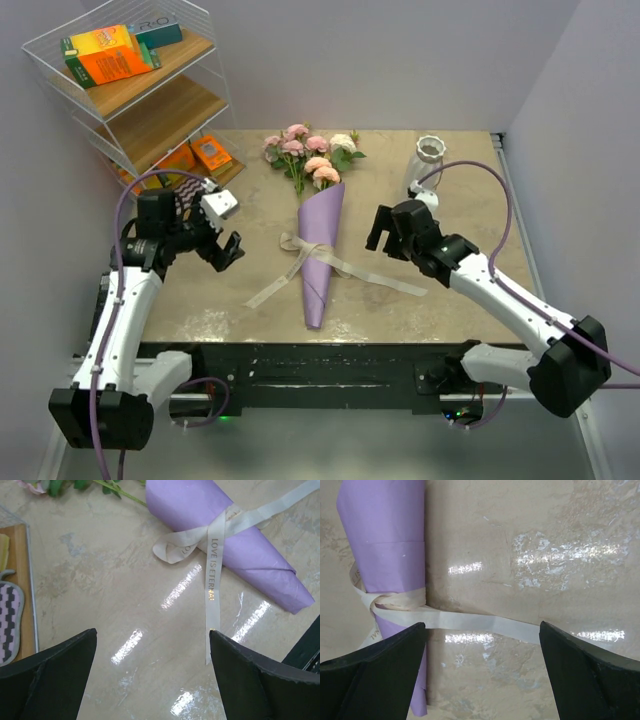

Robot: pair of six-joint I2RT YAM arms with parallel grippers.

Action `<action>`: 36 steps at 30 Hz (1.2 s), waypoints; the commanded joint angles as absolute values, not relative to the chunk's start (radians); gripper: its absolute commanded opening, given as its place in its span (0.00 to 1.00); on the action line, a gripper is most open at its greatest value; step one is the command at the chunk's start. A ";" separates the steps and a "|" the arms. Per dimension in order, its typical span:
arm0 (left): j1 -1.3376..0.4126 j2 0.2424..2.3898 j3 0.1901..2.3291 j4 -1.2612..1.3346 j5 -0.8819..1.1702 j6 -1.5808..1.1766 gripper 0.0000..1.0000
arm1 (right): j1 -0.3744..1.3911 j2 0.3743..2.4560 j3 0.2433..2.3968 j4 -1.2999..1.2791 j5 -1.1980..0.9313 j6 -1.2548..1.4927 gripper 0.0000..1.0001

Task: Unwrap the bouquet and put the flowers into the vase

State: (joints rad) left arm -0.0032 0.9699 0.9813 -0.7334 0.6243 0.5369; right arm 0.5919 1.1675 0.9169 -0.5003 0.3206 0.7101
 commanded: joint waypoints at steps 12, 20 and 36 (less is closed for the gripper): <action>-0.367 1.225 0.825 -0.465 0.581 0.595 0.99 | 0.660 1.390 0.784 -0.253 0.308 0.974 0.90; -0.396 1.390 0.819 -0.285 0.560 0.557 0.99 | 0.695 1.329 0.732 -0.255 0.382 0.942 0.89; -0.400 1.620 0.885 -0.189 0.647 0.564 0.90 | 0.698 1.011 0.528 -0.293 0.371 0.884 0.84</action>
State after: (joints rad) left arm -0.3943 1.5837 0.8356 -0.2272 0.5770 0.5613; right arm 0.6937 1.0172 0.5438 -0.2970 0.3569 0.8951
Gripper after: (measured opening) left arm 0.932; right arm 0.849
